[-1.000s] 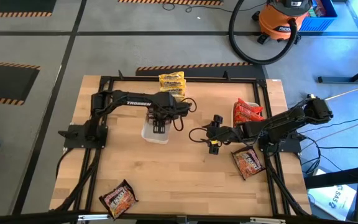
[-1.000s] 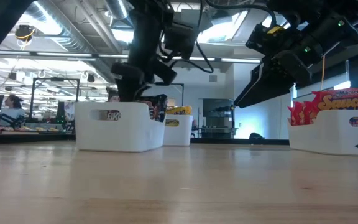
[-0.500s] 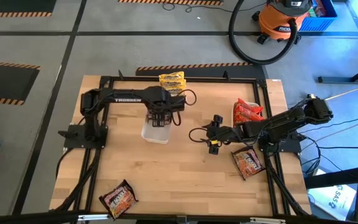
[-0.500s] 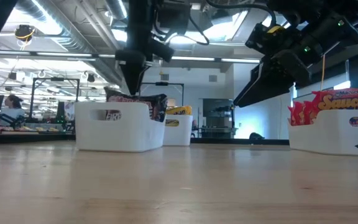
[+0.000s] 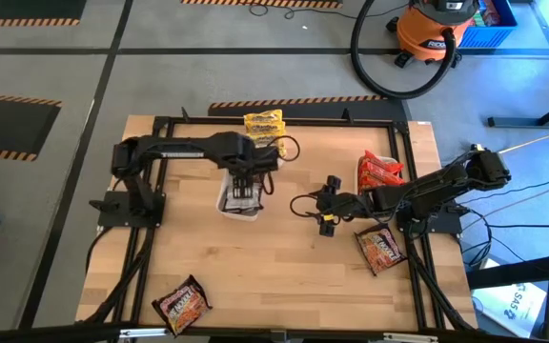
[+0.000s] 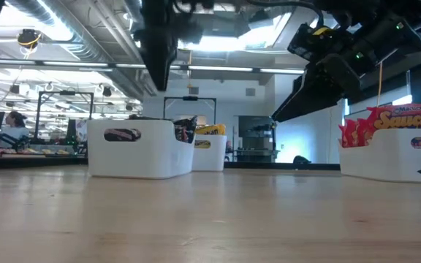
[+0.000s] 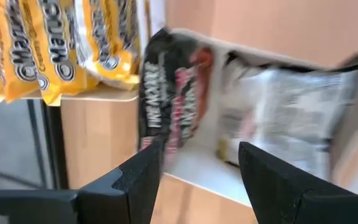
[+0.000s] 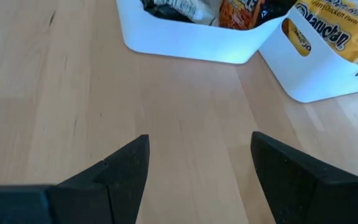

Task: Sort Maruchan noodles
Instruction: Put the black noodle pack into the bottom left white bin

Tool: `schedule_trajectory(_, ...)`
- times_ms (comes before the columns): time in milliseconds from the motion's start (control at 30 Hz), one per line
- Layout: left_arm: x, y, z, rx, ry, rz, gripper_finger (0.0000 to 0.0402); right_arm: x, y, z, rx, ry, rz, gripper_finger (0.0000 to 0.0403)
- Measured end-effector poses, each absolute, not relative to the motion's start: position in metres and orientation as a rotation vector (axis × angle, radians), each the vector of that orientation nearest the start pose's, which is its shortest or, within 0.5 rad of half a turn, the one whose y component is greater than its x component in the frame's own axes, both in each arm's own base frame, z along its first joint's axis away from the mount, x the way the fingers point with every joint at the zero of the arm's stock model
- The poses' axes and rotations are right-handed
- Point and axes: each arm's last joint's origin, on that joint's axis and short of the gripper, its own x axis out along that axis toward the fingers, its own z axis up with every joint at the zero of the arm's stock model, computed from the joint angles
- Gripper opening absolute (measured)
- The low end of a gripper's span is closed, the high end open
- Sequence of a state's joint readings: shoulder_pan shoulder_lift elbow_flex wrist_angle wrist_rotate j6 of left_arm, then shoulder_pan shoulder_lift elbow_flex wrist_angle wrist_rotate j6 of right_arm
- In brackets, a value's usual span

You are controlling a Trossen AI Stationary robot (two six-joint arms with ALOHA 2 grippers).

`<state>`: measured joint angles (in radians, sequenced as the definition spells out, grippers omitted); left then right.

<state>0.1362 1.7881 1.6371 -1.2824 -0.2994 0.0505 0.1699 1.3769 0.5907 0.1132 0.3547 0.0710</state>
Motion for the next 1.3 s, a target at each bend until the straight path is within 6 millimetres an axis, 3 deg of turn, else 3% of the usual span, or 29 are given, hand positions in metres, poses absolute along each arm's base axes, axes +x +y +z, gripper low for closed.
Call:
schedule_trajectory(133,0.324,0.031,0.306,0.137,1.334,0.290,0.0206,0.258,0.034,0.174,-0.101,0.625,-0.200,0.0259)
schedule_trajectory(267,0.298,0.008,0.301,0.126,1.224,0.264,0.0206,0.261,0.035,0.178,-0.089,0.575,-0.189,0.0259)
schedule_trajectory(533,0.224,-0.018,0.258,0.020,0.951,0.230,0.0206,0.282,0.038,0.178,-0.200,0.473,-0.146,0.0259)
schedule_trajectory(733,0.193,-0.025,0.223,-0.030,0.740,0.174,0.0206,0.321,0.044,0.172,-0.423,0.513,-0.134,0.0259)
schedule_trajectory(1000,0.187,-0.028,0.209,-0.062,0.564,0.136,0.0206,0.374,0.048,0.156,-0.713,0.576,-0.153,0.0254)
schedule_trajectory(1133,0.188,-0.029,0.208,-0.062,0.555,0.133,0.0206,0.389,0.046,0.142,-0.780,0.615,-0.150,0.0233)
schedule_trajectory(1300,0.190,-0.030,0.207,-0.062,0.555,0.129,0.0206,0.395,0.045,0.128,-0.847,0.666,-0.152,0.0200)
